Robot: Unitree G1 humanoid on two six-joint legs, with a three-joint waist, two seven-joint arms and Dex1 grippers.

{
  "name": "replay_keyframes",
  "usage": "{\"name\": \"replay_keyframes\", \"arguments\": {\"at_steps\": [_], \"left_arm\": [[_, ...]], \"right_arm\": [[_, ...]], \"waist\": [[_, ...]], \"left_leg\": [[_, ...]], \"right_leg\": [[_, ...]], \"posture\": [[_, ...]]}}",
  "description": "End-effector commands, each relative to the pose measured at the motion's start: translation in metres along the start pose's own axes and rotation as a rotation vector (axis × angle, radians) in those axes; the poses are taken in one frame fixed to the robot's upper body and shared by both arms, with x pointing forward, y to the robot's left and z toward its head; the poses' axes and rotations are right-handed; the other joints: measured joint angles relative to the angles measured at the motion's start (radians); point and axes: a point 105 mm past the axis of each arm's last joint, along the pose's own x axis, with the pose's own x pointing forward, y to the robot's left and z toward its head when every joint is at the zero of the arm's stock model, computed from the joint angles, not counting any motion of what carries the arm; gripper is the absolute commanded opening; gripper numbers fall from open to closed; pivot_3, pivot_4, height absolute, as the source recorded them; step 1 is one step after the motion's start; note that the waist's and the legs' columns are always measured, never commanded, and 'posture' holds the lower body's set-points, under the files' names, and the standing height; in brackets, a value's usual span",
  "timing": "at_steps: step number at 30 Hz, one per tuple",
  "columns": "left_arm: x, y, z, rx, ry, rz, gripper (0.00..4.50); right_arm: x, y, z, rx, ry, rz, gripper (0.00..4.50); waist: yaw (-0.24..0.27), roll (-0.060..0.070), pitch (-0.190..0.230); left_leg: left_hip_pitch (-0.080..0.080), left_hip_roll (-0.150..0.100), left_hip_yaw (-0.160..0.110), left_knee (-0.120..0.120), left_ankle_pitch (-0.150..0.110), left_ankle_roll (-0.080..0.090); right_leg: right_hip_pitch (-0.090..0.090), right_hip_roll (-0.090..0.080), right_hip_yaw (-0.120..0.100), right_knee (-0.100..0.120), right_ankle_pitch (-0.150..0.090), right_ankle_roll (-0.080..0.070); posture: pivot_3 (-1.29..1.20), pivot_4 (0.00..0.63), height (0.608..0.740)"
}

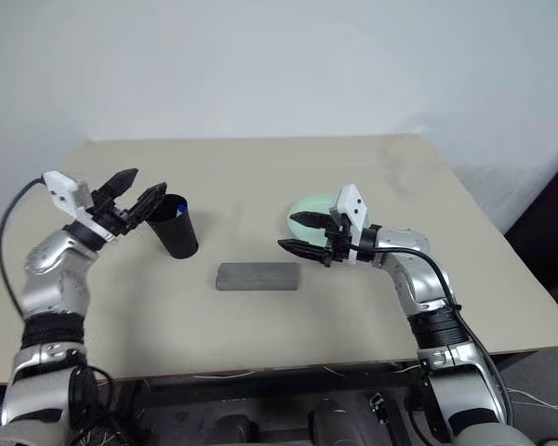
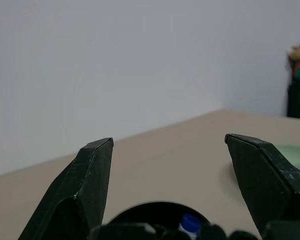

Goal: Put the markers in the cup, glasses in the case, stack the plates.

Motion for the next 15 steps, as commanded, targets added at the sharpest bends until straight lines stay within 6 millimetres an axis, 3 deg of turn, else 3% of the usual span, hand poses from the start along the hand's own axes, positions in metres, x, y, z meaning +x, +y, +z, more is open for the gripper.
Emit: {"name": "replay_keyframes", "arguments": {"at_steps": [1, 3, 8, 15], "left_arm": [[-0.018, -0.018, 0.011, 0.04, 0.054, -0.096, 3.77], [-0.032, -0.032, 0.001, 0.045, 0.134, -0.133, 3.77], [-0.041, -0.051, -0.019, 0.072, 0.226, -0.112, 3.77], [-0.053, -0.048, -0.051, 0.028, 0.251, 0.012, 3.77]], "right_arm": [[-0.008, -0.008, 0.003, -0.013, -0.013, -0.045, 3.23], [-0.016, -0.014, -0.005, 0.006, 0.007, -0.074, 3.23], [-0.033, -0.024, -0.024, 0.017, 0.067, -0.122, 3.23], [-0.052, -0.035, -0.048, 0.068, 0.123, -0.197, 3.23]], "waist": [[-0.001, 0.0, 0.0], [-0.002, 0.0, 0.0], [0.007, 0.001, 0.001], [0.004, 0.002, 0.001]], "left_leg": [[0.0, 0.0, 0.0, 0.0, 0.0, 0.0], [0.001, 0.0, 0.0, 0.0, 0.0, 0.0], [0.001, 0.0, 0.0, 0.001, 0.0, 0.0], [0.002, 0.0, 0.002, 0.001, 0.0, 0.0]], "right_leg": [[0.0, 0.0, 0.0, 0.0, 0.0, 0.0], [0.001, 0.0, 0.0, 0.0, 0.0, 0.0], [0.002, -0.001, -0.001, -0.001, 0.0, -0.001], [0.001, 0.0, -0.001, -0.001, 0.0, -0.001]], "posture": [[0.0, 0.0, 0.74], [0.0, 0.0, 0.74], [0.0, 0.0, 0.74], [0.0, 0.0, 0.74]]}}
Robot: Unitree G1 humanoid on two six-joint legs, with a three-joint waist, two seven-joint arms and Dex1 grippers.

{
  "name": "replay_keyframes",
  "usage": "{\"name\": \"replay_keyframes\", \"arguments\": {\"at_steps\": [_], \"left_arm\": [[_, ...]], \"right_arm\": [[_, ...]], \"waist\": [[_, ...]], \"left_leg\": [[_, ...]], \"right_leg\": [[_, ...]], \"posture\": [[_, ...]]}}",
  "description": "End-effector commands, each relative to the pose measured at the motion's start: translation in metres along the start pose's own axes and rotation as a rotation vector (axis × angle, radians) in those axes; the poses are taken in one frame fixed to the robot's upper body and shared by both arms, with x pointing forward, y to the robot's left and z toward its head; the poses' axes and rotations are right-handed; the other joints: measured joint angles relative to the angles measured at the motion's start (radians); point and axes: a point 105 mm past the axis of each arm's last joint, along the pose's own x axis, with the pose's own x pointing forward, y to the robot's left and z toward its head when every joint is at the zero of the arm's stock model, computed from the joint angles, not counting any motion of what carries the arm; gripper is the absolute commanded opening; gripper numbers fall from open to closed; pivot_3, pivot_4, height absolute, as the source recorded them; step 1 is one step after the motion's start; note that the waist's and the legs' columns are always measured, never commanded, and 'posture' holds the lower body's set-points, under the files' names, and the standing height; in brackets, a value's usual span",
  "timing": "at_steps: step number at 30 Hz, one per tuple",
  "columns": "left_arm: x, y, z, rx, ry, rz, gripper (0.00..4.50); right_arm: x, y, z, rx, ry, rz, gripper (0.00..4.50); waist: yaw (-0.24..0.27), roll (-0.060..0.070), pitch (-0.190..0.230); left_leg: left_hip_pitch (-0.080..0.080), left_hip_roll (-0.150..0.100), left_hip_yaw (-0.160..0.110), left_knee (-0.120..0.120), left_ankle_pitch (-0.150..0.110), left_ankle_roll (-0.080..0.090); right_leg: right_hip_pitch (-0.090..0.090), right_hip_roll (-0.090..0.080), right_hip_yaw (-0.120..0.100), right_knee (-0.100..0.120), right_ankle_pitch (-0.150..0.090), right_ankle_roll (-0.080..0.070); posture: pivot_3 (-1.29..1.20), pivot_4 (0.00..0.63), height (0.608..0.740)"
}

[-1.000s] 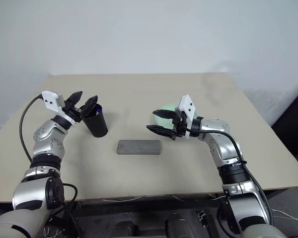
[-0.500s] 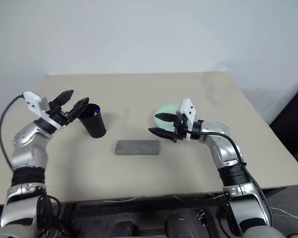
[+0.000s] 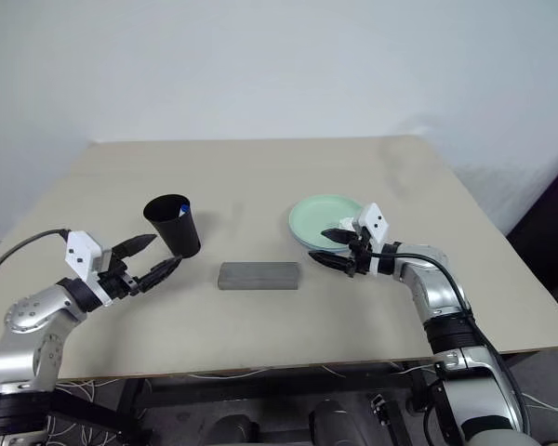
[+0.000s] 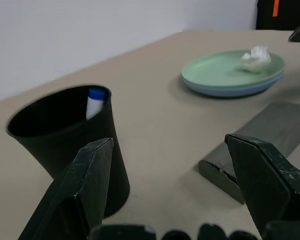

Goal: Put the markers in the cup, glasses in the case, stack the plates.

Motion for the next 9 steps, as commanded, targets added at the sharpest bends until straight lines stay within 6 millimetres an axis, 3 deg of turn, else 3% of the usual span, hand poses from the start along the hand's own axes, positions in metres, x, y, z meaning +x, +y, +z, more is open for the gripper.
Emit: {"name": "replay_keyframes", "arguments": {"at_steps": [1, 9], "left_arm": [[-0.004, 0.009, -0.002, 0.016, -0.028, 0.074, 3.77], [-0.001, 0.002, -0.013, -0.016, -0.036, 0.088, 3.77]], "right_arm": [[-0.008, -0.009, 0.006, -0.026, -0.017, -0.048, 3.23], [-0.009, -0.006, 0.002, -0.017, -0.006, -0.041, 3.23]], "waist": [[0.0, 0.0, 0.0], [0.001, 0.0, 0.0]], "left_leg": [[0.0, 0.0, 0.0, 0.0, 0.0, 0.0], [0.0, 0.0, 0.0, 0.0, 0.0, 0.0]], "right_leg": [[0.0, 0.0, 0.0, 0.0, 0.0, 0.0], [0.0, 0.0, 0.001, 0.0, 0.0, 0.0]], "posture": [[0.0, 0.0, 0.74], [0.0, 0.0, 0.74]]}}
